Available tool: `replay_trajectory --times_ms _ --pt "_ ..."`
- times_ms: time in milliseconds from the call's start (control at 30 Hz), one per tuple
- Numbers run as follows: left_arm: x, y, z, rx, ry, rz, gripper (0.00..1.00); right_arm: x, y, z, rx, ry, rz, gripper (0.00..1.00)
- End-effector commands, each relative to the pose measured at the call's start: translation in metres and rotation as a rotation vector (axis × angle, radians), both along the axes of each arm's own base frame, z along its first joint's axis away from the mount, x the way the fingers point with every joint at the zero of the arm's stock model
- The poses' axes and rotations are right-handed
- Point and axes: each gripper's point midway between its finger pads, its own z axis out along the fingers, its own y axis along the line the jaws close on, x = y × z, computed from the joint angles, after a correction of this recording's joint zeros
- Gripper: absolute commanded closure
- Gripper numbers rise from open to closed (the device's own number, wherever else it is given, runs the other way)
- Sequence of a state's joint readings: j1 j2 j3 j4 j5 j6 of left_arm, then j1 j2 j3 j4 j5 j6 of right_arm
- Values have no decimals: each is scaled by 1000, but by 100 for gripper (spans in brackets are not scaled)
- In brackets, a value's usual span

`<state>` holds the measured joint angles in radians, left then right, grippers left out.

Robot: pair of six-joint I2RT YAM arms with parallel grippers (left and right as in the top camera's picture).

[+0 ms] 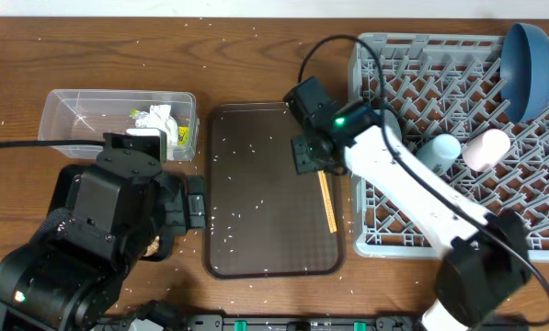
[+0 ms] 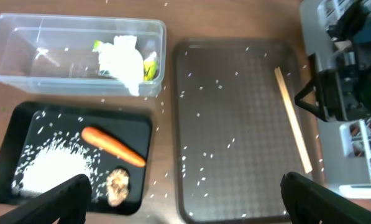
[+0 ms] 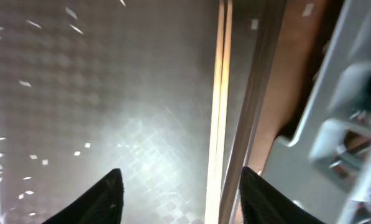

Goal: Sort waste into correct bins and load items into the dishwasher rack
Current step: 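Move right gripper to the wooden chopstick on the brown tray and grasp it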

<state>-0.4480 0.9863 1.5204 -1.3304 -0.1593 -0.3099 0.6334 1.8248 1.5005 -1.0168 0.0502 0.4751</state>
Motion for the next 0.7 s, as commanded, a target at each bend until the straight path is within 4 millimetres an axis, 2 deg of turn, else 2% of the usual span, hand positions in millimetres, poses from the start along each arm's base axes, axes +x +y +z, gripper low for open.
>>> replay_trajectory --times_ms 0,200,400,667 --pt "-2 4 4 14 -11 6 2 -12 4 -30 -26 79 -46 50" --pt "-2 4 4 14 -11 6 2 -11 -2 -60 -98 126 -52 51" --pt "-2 4 4 14 -11 6 2 -18 -3 -93 -140 205 -23 57" --pt "-2 4 4 14 -11 6 2 -19 -4 -117 -140 256 1 59"
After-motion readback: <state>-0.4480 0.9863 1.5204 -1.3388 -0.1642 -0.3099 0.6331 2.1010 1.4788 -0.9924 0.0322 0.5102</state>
